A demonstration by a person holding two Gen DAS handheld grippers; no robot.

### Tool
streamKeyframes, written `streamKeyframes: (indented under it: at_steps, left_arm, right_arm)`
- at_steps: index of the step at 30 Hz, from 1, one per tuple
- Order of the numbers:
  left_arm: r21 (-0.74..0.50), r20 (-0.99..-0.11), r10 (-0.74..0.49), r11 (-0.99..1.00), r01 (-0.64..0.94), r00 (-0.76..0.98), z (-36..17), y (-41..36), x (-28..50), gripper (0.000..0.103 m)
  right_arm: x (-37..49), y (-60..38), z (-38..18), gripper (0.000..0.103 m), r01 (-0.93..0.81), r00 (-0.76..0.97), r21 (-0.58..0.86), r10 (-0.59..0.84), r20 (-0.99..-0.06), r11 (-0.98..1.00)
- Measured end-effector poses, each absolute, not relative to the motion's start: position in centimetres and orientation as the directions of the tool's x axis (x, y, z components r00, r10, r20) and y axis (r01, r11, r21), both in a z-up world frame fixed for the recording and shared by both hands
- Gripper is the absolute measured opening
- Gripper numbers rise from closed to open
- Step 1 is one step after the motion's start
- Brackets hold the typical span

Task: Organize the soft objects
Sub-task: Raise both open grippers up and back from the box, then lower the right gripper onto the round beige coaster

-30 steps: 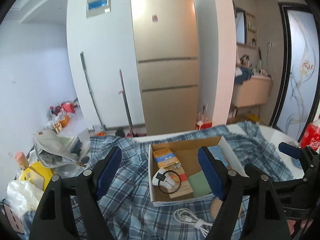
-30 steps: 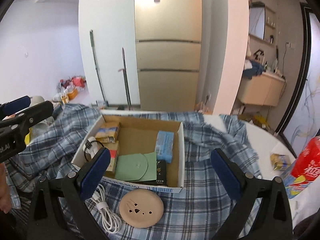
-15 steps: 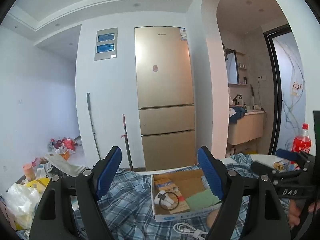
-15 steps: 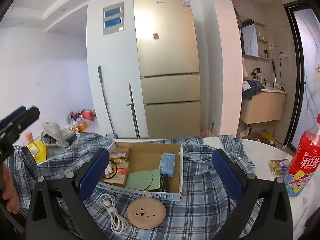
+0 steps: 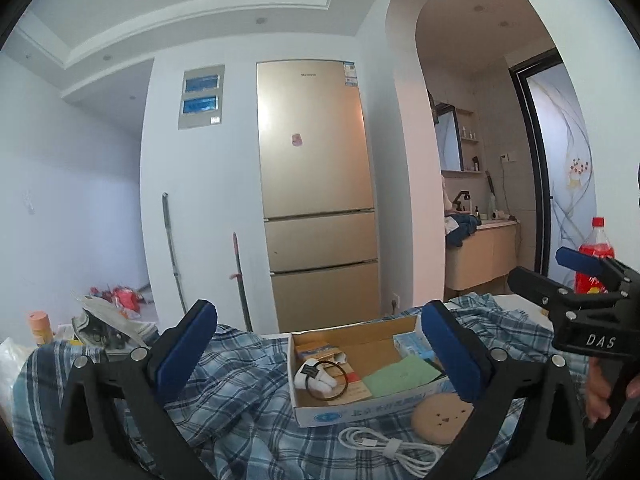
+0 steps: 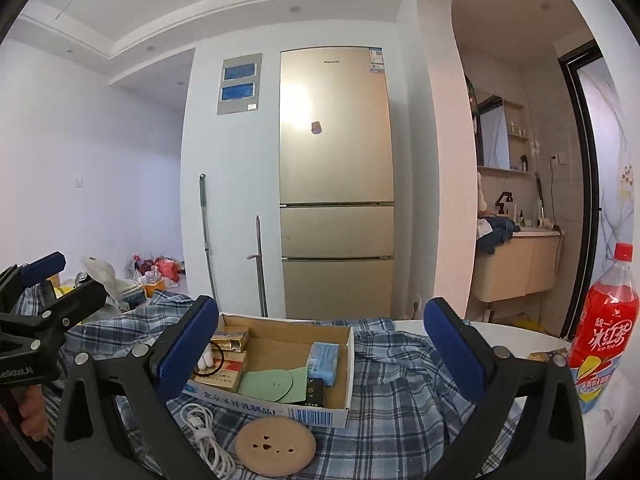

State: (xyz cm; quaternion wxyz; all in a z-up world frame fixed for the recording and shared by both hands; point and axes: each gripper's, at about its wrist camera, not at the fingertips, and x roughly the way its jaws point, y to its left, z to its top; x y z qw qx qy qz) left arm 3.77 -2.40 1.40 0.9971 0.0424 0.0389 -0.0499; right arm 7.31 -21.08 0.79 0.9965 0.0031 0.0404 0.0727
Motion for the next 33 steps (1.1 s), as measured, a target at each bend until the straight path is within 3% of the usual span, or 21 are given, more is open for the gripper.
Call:
streamKeyframes:
  at_steps: [11,24,27,31,33]
  left_arm:
    - [0.093,-0.104,-0.113,0.988,0.123,0.988,-0.4,-2.7,4.0,0.103]
    - [0.048,-0.173,-0.119,0.990,0.129,0.978,-0.5,-2.1,5.0,0.103]
    - [0.041,-0.211,-0.129,0.989,0.140,0.969,-0.7,-2.0,5.6,0.103]
    - [0.015,-0.312,-0.138,0.988,0.151,0.940,-1.3,-2.0,7.1,0.102]
    - [-0.007,-0.356,-0.141,0.989,0.149,0.924,-1.8,-1.8,7.8,0.097]
  right_arm:
    - [7.7,-20.1,-1.4,0.102,-0.165,0.979,-0.043,0.158,-0.128,0.985]
    - [8.9,-20.6,-1.9,0.103,-0.178,0.965,-0.002,0.174,-0.197,0.984]
    - [9.6,-20.2,-2.2,0.102,-0.177,0.955,-0.018,0.167,-0.245,0.984]
    - [11.6,-19.2,-3.1,0.102,-0.243,0.899,-0.015,0.220,-0.379,0.970]
    - [12.4,-18.9,-3.6,0.102,-0.260,0.873,-0.015,0.229,-0.430,0.965]
